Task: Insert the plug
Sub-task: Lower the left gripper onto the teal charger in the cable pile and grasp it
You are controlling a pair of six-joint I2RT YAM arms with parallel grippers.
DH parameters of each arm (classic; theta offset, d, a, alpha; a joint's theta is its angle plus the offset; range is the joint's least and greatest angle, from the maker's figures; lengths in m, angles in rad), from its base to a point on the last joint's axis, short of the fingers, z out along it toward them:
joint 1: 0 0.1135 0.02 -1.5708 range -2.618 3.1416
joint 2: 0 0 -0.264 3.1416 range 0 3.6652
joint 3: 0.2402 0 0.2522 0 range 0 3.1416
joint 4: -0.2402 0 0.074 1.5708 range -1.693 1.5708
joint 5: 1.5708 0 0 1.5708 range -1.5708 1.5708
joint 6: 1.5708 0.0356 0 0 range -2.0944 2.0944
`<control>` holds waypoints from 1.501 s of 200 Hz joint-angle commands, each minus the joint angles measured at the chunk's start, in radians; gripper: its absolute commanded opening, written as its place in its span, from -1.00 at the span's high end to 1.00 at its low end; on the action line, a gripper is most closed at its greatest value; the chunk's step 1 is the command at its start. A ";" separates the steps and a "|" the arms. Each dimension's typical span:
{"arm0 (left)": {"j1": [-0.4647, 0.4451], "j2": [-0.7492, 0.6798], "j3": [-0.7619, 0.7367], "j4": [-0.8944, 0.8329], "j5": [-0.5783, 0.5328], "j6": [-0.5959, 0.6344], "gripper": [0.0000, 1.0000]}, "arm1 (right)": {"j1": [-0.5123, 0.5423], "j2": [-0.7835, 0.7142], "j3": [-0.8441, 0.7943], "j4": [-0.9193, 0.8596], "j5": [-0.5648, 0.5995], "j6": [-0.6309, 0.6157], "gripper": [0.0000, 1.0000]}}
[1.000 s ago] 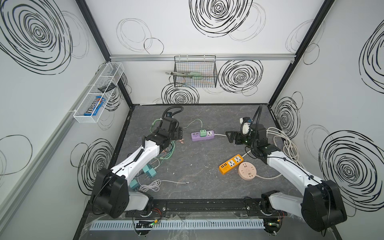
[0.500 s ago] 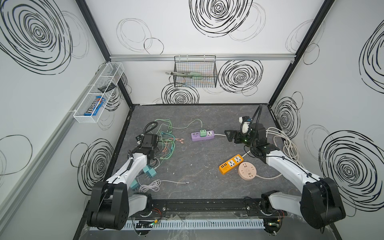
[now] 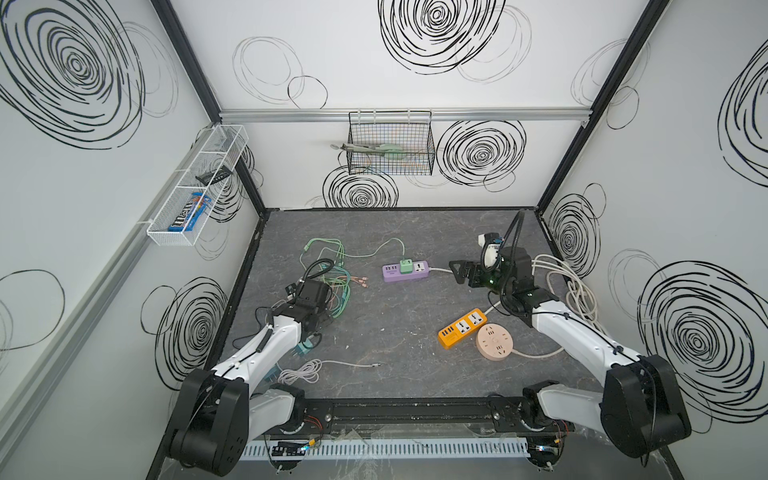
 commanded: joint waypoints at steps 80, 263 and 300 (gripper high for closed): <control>-0.187 0.275 0.120 0.126 0.164 0.042 -0.13 | -0.001 0.010 -0.020 0.028 0.015 0.009 -0.95; -0.454 0.433 0.445 -0.063 0.096 0.166 -0.93 | 0.000 0.024 -0.008 0.010 0.028 -0.011 -0.95; -0.496 0.544 0.519 -0.033 0.069 0.131 -0.92 | -0.001 0.017 -0.009 0.011 0.024 -0.011 -0.95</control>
